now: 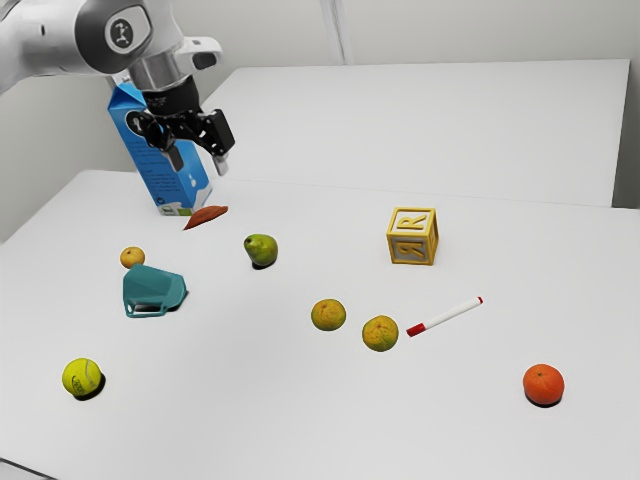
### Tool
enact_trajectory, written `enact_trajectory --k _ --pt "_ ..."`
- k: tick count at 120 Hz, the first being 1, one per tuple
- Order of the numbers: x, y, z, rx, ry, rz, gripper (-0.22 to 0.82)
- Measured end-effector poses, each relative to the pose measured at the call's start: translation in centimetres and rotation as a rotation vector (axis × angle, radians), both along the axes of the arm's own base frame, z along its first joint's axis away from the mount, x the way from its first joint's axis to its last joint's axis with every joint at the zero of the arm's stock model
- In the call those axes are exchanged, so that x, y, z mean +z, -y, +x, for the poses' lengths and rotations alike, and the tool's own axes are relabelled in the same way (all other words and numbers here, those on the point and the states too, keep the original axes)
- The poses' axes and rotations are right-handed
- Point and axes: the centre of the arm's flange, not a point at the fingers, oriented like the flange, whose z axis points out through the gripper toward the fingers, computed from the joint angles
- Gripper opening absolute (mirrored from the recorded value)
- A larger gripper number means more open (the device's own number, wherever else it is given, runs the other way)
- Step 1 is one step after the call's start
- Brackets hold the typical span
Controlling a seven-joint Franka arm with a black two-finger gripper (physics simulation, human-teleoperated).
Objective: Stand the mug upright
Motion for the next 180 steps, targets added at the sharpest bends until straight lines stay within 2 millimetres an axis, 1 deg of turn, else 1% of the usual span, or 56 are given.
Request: enact_trajectory --k 17,36,47,55,79,95,111,132,139,146,161,180 --pt "-0.1 0.0 -0.1 0.000 -0.001 0.001 0.58" --pt "0.7 -0.2 -1.7 0.005 0.010 0.006 0.58" --pt "1.1 -1.2 -2.2 0.020 0.013 0.007 0.58" --pt "1.0 -2.9 -2.5 0.047 0.010 0.008 0.58" --pt "0.9 -8.8 -3.1 0.144 -0.007 0.005 0.58" --pt "0.3 -13.3 -3.5 0.204 -0.025 -0.007 0.58" --pt "-1.2 -18.1 -3.8 0.255 -0.051 -0.041 0.58" --pt "-3.7 -23.3 -4.0 0.283 -0.079 -0.096 0.58" --pt "-4.4 -24.9 -3.8 0.285 -0.083 -0.112 0.58" --pt "-5.4 -25.9 -3.4 0.275 -0.093 -0.129 0.58" --pt "-8.2 -26.5 -1.7 0.225 -0.121 -0.174 0.58" --pt "-11.3 -28.8 -1.4 0.203 -0.136 -0.245 0.58"
